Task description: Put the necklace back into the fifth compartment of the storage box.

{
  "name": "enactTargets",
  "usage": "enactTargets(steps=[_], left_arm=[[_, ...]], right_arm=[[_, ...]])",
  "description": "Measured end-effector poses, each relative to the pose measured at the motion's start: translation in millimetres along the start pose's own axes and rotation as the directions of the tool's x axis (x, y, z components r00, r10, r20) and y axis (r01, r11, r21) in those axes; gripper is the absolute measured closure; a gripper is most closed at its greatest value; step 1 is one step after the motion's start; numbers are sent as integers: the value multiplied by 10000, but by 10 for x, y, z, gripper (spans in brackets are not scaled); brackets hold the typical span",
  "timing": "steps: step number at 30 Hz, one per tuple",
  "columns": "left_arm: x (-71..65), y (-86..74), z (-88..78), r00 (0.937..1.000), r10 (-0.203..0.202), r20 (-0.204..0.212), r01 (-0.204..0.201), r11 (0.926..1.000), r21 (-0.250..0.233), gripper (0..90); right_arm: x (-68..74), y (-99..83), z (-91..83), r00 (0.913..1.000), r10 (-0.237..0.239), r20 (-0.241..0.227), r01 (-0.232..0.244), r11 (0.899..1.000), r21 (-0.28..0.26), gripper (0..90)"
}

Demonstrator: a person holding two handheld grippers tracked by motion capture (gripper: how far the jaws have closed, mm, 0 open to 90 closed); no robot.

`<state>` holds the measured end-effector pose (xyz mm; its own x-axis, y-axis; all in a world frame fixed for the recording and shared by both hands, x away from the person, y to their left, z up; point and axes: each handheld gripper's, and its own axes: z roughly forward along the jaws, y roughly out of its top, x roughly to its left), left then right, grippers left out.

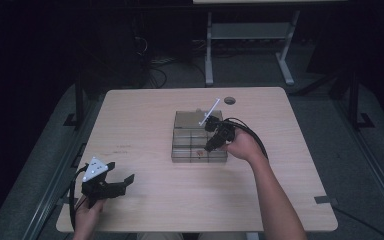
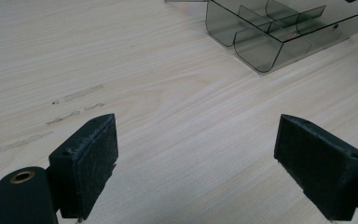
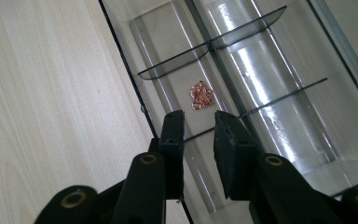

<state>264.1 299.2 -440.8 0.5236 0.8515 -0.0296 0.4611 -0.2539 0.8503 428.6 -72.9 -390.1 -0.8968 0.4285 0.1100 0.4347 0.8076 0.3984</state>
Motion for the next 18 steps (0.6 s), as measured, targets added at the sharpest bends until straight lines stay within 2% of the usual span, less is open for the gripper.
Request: enactTargets(steps=[7, 10, 18], left_arm=[[-6, -1, 4, 10000, 68, 18, -68, 10000, 41, 130], [-4, -2, 1, 10000, 13, -2, -13, 10000, 12, 130], [14, -8, -11, 9999, -69, -86, 69, 10000, -1, 130]], right_arm=[[-9, -68, -99, 9998, 172, -79, -173, 9997, -169, 672], [-3, -96, -117, 9999, 150, 27, -149, 9998, -167, 654], [16, -170, -195, 9994, 323, -92, -327, 9986, -421, 606]])
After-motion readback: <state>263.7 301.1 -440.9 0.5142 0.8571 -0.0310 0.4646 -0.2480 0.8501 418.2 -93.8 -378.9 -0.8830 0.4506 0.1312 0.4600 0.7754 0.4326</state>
